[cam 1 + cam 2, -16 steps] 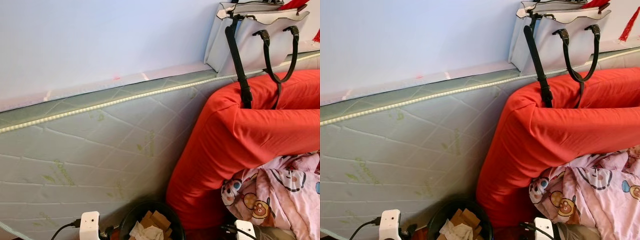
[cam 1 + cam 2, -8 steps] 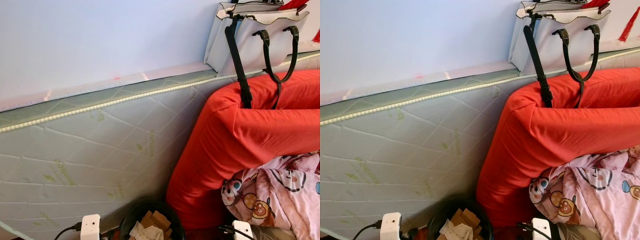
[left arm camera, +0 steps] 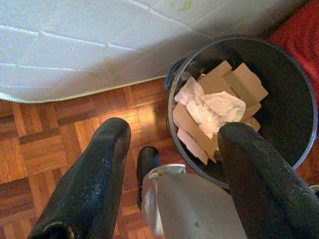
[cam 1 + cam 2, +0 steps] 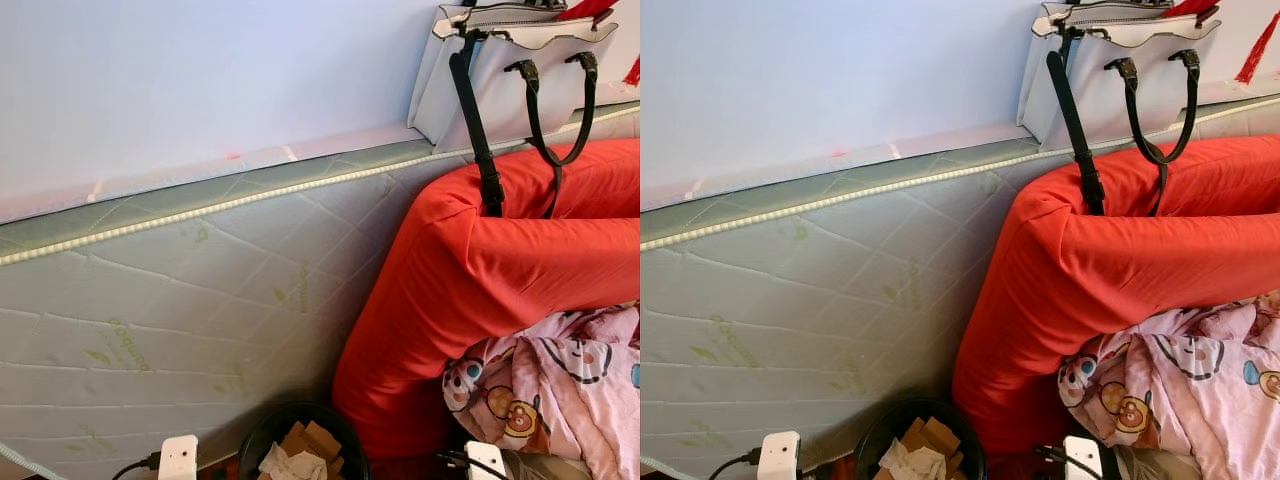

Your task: Clean up the room

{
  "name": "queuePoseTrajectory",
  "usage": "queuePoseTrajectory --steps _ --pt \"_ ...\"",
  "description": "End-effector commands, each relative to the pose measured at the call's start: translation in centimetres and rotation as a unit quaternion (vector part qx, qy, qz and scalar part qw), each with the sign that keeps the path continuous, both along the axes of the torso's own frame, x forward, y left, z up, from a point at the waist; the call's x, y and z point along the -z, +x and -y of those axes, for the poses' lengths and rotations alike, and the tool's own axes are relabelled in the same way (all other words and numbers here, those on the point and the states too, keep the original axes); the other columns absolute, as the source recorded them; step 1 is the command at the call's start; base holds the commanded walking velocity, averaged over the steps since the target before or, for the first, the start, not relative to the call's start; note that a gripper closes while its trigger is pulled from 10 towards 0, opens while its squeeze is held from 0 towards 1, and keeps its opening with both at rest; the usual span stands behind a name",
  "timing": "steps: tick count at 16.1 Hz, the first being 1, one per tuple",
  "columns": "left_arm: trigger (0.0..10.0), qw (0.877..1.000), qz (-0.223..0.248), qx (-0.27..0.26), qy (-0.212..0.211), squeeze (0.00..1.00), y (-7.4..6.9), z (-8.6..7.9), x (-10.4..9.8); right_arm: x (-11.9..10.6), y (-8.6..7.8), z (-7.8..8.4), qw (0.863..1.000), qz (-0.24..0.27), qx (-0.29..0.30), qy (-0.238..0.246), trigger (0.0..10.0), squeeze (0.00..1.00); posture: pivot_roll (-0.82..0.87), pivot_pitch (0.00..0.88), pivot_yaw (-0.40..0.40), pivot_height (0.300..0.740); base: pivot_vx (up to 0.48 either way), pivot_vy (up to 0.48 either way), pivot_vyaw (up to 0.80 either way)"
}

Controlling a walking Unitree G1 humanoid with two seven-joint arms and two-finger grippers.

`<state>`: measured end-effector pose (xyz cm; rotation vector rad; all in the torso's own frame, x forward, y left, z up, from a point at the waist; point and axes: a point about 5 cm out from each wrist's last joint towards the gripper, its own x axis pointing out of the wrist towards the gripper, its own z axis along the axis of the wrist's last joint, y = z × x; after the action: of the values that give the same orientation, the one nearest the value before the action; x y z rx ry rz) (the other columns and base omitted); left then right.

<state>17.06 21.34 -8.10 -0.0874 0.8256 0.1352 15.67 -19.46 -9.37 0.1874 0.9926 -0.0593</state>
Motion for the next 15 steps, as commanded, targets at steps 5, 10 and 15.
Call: queuePoseTrajectory --steps 5,10,15 --pt "10.0 1.0 -0.01 0.001 -0.001 0.0 -0.67 0.12 0.34 0.16 -0.35 -0.06 1.0 -0.006 0.003 0.001 10.0 0.0 0.1 0.0 -0.076 0.74 -0.061 0.0 0.0" --pt "10.0 1.0 -0.008 0.004 0.0 0.0 -0.7 0.16 0.33 0.19 -0.39 -0.11 1.0 -0.007 0.004 0.001 10.0 0.0 0.11 0.0 -0.075 0.74 0.0 0.0 0.0" --pt "10.0 1.0 -0.003 0.002 0.0 0.0 -0.64 0.22 0.29 0.18 -0.38 -0.1 1.0 -0.007 0.004 0.002 10.0 0.0 0.11 0.0 -0.079 0.74 0.0 0.0 0.0"
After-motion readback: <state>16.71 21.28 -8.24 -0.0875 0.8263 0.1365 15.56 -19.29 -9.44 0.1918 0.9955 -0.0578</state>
